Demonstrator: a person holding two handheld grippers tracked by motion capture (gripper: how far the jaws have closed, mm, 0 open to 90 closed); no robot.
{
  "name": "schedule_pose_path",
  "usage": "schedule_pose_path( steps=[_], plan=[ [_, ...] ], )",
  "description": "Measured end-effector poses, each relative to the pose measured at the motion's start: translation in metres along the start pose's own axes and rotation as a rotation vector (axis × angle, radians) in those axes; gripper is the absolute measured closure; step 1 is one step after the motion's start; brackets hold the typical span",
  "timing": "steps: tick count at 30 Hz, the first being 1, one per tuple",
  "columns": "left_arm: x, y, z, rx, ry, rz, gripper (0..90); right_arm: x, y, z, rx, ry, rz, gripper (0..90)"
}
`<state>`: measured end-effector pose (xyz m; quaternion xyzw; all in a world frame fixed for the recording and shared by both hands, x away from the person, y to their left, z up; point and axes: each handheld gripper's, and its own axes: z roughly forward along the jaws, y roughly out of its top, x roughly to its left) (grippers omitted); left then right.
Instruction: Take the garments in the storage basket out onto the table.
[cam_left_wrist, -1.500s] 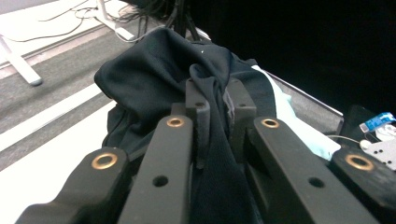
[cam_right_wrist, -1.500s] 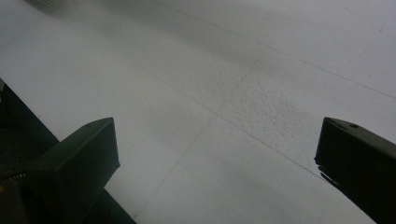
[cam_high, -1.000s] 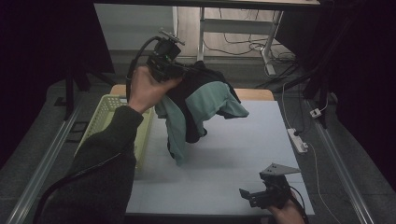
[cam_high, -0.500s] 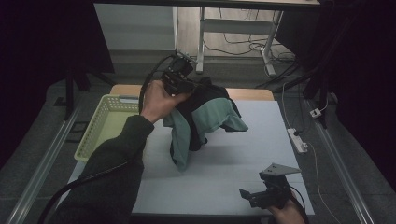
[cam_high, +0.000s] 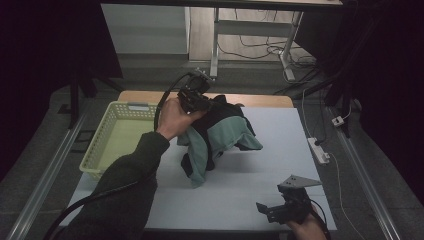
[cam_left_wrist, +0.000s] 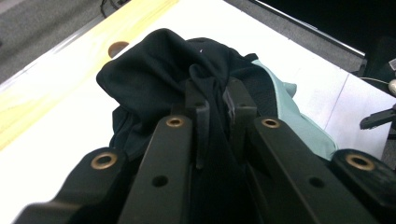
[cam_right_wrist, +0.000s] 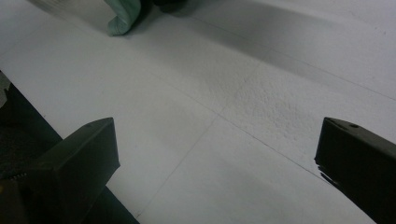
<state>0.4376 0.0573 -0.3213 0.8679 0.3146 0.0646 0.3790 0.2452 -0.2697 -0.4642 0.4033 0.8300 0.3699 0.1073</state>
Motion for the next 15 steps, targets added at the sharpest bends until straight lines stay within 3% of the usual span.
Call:
schedule_pose_path(
  steps=[15],
  plan=[
    [0.013, -0.033, 0.036, 0.054, -0.005, -0.054, 81.5, 0.0, 0.0, 0.0, 0.002, -0.001, 0.002, 0.0]
  ],
)
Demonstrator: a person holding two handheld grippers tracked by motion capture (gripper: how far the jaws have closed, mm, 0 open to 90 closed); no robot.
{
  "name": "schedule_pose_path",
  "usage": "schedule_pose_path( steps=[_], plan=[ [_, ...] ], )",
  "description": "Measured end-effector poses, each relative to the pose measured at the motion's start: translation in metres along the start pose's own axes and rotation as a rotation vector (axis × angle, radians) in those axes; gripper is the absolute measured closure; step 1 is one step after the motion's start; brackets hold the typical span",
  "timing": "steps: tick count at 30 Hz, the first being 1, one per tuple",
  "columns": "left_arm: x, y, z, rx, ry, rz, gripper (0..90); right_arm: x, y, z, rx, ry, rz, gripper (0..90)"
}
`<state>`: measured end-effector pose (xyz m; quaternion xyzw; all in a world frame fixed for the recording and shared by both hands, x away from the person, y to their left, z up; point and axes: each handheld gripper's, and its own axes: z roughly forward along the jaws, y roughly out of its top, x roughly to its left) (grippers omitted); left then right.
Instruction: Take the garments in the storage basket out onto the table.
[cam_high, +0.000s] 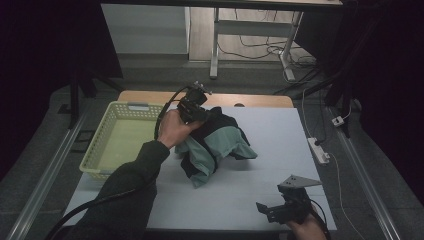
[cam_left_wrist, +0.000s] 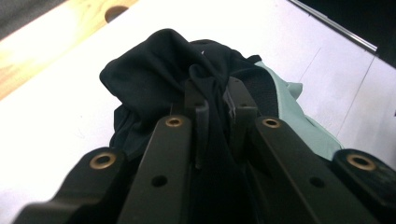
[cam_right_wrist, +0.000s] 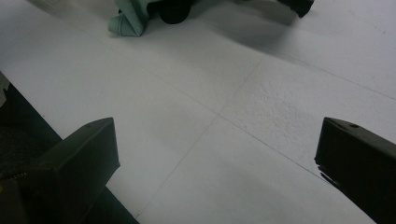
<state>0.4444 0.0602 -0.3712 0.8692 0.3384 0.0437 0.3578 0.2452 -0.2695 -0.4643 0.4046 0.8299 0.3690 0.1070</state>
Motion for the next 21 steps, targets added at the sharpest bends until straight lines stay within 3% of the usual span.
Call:
schedule_pose_path(
  steps=[21],
  plan=[
    [0.008, -0.049, 0.046, 0.053, -0.026, -0.055, 79.8, 0.0, 0.0, 0.001, 0.004, -0.003, -0.003, 0.0]
  ],
)
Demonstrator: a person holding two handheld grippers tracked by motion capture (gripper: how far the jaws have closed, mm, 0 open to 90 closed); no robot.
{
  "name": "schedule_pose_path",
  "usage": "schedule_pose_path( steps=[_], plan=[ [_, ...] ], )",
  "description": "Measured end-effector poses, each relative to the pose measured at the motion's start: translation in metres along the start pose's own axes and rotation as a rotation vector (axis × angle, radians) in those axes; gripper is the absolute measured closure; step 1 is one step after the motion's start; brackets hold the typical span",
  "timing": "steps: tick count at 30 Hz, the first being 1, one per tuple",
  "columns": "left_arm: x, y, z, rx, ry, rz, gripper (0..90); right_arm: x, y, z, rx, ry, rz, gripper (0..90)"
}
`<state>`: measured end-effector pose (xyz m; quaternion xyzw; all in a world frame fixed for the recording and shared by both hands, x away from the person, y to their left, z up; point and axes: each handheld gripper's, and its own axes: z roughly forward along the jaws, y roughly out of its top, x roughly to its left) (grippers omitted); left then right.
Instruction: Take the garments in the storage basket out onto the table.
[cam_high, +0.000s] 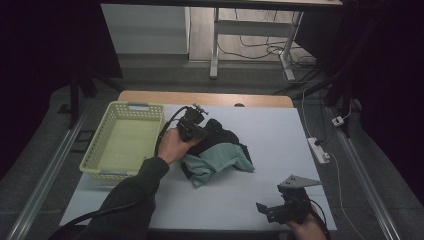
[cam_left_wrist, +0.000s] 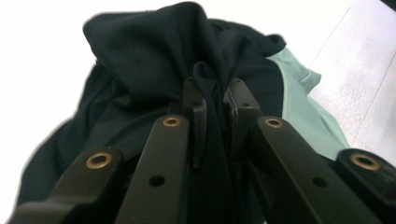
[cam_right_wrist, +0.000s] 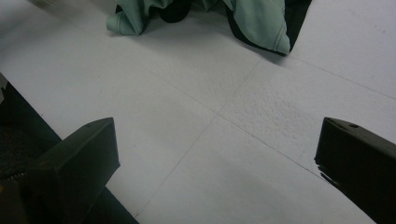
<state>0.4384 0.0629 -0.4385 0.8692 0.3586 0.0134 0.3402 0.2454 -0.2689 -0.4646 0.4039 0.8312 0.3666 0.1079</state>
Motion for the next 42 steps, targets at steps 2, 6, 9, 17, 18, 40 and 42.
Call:
schedule_pose_path(
  steps=[2, 6, 9, 17, 18, 40, 42],
  plan=[
    [0.002, -0.008, 0.007, 0.005, -0.008, 0.001, 79.4, 0.0, 0.0, 0.0, 0.001, 0.0, -0.001, 0.0],
    [0.001, -0.015, 0.013, 0.001, -0.008, 0.022, 78.4, 0.0, 0.0, 0.0, 0.006, -0.002, -0.005, 0.0],
    [-0.003, -0.02, 0.018, -0.009, 0.002, 0.055, 77.7, 0.0, 0.0, 0.0, 0.009, -0.007, -0.007, 0.0],
    [-0.007, -0.037, 0.033, -0.045, -0.002, 0.075, 73.8, 0.001, 0.0, 0.001, 0.009, -0.007, -0.01, 0.0],
    [-0.007, -0.041, 0.035, -0.066, -0.009, 0.062, 73.3, 0.001, 0.0, 0.001, 0.01, -0.007, -0.01, 0.0],
    [-0.003, -0.032, 0.015, -0.11, -0.014, 0.053, 18.5, 0.001, 0.0, 0.001, 0.012, -0.006, -0.01, 0.0],
    [-0.002, -0.031, 0.012, -0.102, -0.002, 0.045, 16.2, 0.001, 0.0, 0.001, 0.012, -0.006, -0.01, 0.0]
  ],
)
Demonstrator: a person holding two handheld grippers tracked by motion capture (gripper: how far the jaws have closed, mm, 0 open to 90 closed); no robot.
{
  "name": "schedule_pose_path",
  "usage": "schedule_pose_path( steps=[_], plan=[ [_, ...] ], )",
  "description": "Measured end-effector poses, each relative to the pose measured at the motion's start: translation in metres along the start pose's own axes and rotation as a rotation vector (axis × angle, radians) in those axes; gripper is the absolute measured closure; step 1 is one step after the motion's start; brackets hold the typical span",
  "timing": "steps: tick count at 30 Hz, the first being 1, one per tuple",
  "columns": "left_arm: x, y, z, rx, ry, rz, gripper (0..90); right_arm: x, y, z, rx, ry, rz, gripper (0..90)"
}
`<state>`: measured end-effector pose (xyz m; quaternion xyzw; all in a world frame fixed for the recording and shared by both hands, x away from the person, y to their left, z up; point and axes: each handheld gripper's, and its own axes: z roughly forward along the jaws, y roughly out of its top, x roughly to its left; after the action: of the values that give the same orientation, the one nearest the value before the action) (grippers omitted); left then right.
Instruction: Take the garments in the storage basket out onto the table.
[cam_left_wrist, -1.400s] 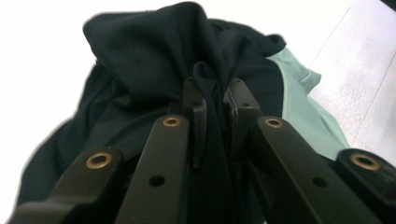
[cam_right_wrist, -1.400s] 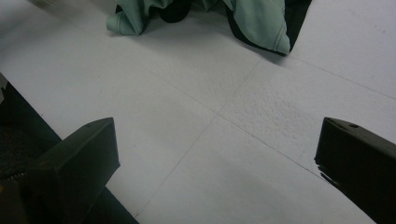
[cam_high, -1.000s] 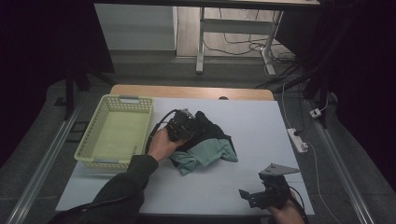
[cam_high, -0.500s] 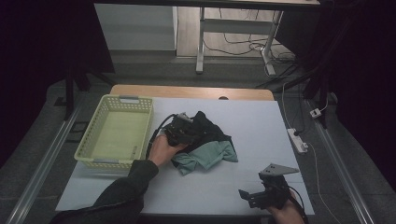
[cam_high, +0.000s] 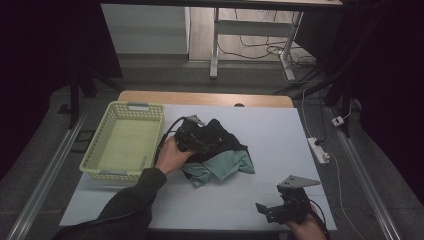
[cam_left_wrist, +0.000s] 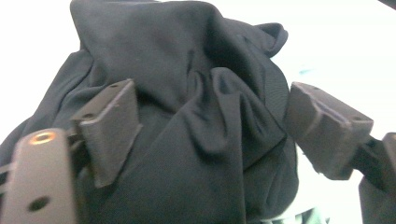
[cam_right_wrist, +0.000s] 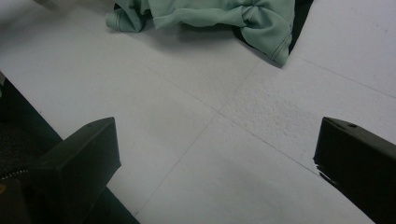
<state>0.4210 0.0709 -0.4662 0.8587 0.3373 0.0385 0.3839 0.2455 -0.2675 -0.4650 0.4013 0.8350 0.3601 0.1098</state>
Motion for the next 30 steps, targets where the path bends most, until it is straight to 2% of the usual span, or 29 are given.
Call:
schedule_pose_path(
  steps=[1, 3, 10, 14, 16, 20, 24, 28, 30],
  plan=[
    [0.0, 0.0, -0.002, -0.001, 0.007, -0.001, 11.4, 0.0, 0.0, 0.0, 0.0, 0.0, 0.001, 0.0],
    [0.001, 0.0, -0.007, -0.011, 0.003, 0.001, 7.4, 0.0, 0.0, 0.0, 0.0, 0.0, 0.001, 0.0],
    [0.001, -0.005, -0.021, -0.06, -0.062, -0.016, 0.4, 0.0, 0.0, 0.0, 0.002, -0.003, 0.0, 0.0],
    [0.0, -0.009, -0.027, -0.052, -0.07, 0.012, 0.0, 0.0, 0.0, 0.0, 0.003, -0.002, 0.002, 0.0],
    [0.0, -0.012, -0.029, -0.064, -0.083, 0.026, 0.0, 0.0, 0.0, 0.0, 0.005, -0.001, 0.001, 0.0],
    [0.0, -0.019, -0.031, -0.075, -0.121, 0.009, 0.0, 0.0, 0.0, 0.0, 0.004, -0.001, 0.001, 0.0],
    [0.001, -0.024, -0.032, -0.079, -0.12, 0.002, 0.0, 0.0, 0.0, 0.0, 0.002, -0.001, 0.002, 0.0],
    [0.004, -0.031, -0.033, -0.09, -0.181, -0.021, 0.0, 0.0, 0.0, 0.0, 0.002, 0.0, -0.002, 0.0],
    [0.004, -0.034, -0.033, -0.09, -0.186, -0.025, 0.0, 0.0, 0.0, 0.0, 0.001, 0.0, -0.003, 0.0]
  ],
)
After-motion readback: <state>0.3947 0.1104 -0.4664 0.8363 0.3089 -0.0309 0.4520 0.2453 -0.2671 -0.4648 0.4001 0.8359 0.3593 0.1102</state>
